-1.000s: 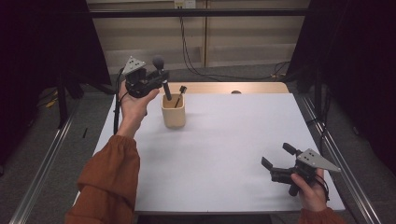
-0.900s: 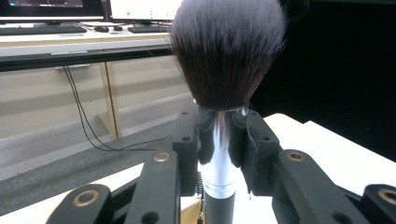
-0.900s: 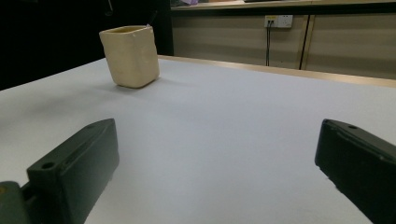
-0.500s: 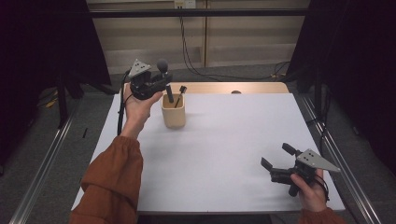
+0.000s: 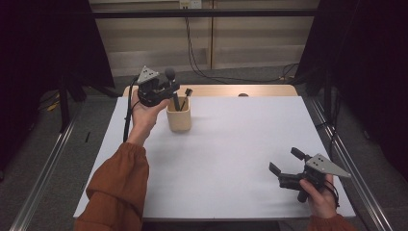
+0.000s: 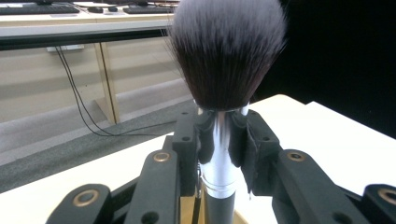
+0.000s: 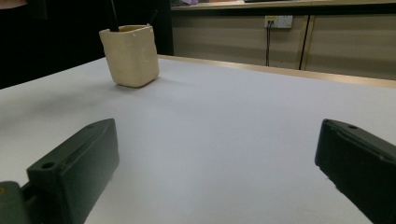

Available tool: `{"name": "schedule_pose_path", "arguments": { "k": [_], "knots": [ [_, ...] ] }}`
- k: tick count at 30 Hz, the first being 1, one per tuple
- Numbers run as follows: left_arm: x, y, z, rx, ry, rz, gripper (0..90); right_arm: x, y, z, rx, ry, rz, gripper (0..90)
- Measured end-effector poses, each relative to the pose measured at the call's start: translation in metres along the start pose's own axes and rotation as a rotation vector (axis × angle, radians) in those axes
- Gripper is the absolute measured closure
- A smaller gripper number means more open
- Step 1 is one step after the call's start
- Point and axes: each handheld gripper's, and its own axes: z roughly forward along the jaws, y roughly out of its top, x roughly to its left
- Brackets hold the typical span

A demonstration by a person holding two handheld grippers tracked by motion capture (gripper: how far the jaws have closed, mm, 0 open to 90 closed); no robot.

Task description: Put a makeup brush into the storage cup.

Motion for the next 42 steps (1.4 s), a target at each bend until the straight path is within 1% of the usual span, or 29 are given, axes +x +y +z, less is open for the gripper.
{"name": "schedule_pose_path", "arguments": {
  "k": [6,8,13,18,23,24,25,29,31,37,40,42],
  "knots": [
    [0.002,-0.005,0.002,0.009,0.005,-0.007,70.4,0.000,0.000,0.000,0.001,0.007,0.004,0.0],
    [0.002,-0.007,0.003,0.018,0.006,-0.001,70.4,0.000,0.000,0.000,0.000,0.006,0.002,0.0],
    [0.004,-0.012,0.005,0.031,0.012,-0.003,70.4,0.001,0.000,0.000,0.001,0.012,0.003,0.0],
    [0.005,-0.019,0.007,0.039,0.009,-0.021,70.4,0.001,0.000,0.000,0.006,0.013,0.006,0.0],
    [0.006,-0.024,0.009,0.046,0.010,-0.029,70.4,0.001,0.000,0.000,0.005,0.011,0.004,0.0],
    [0.007,-0.025,0.009,0.051,0.012,-0.020,70.4,0.001,0.000,0.000,0.005,0.011,0.003,0.0],
    [0.007,-0.027,0.009,0.050,0.012,-0.029,70.4,0.001,0.000,0.000,0.005,0.011,0.004,0.0],
    [0.008,-0.031,0.010,0.053,0.016,-0.040,70.4,0.001,-0.001,0.000,0.007,0.012,0.003,0.0],
    [0.009,-0.033,0.010,0.061,0.020,-0.035,70.5,0.001,-0.001,0.001,0.007,0.013,0.002,0.0],
    [0.009,-0.039,0.012,0.065,0.018,-0.043,70.4,0.000,-0.001,0.001,0.006,0.012,0.005,0.0],
    [0.009,-0.042,0.014,0.072,0.018,-0.038,70.4,0.001,-0.001,0.001,0.006,0.013,0.004,0.0],
    [0.009,-0.043,0.015,0.073,0.019,-0.045,70.4,0.001,-0.001,0.000,0.007,0.014,0.005,0.0]
  ]
}}
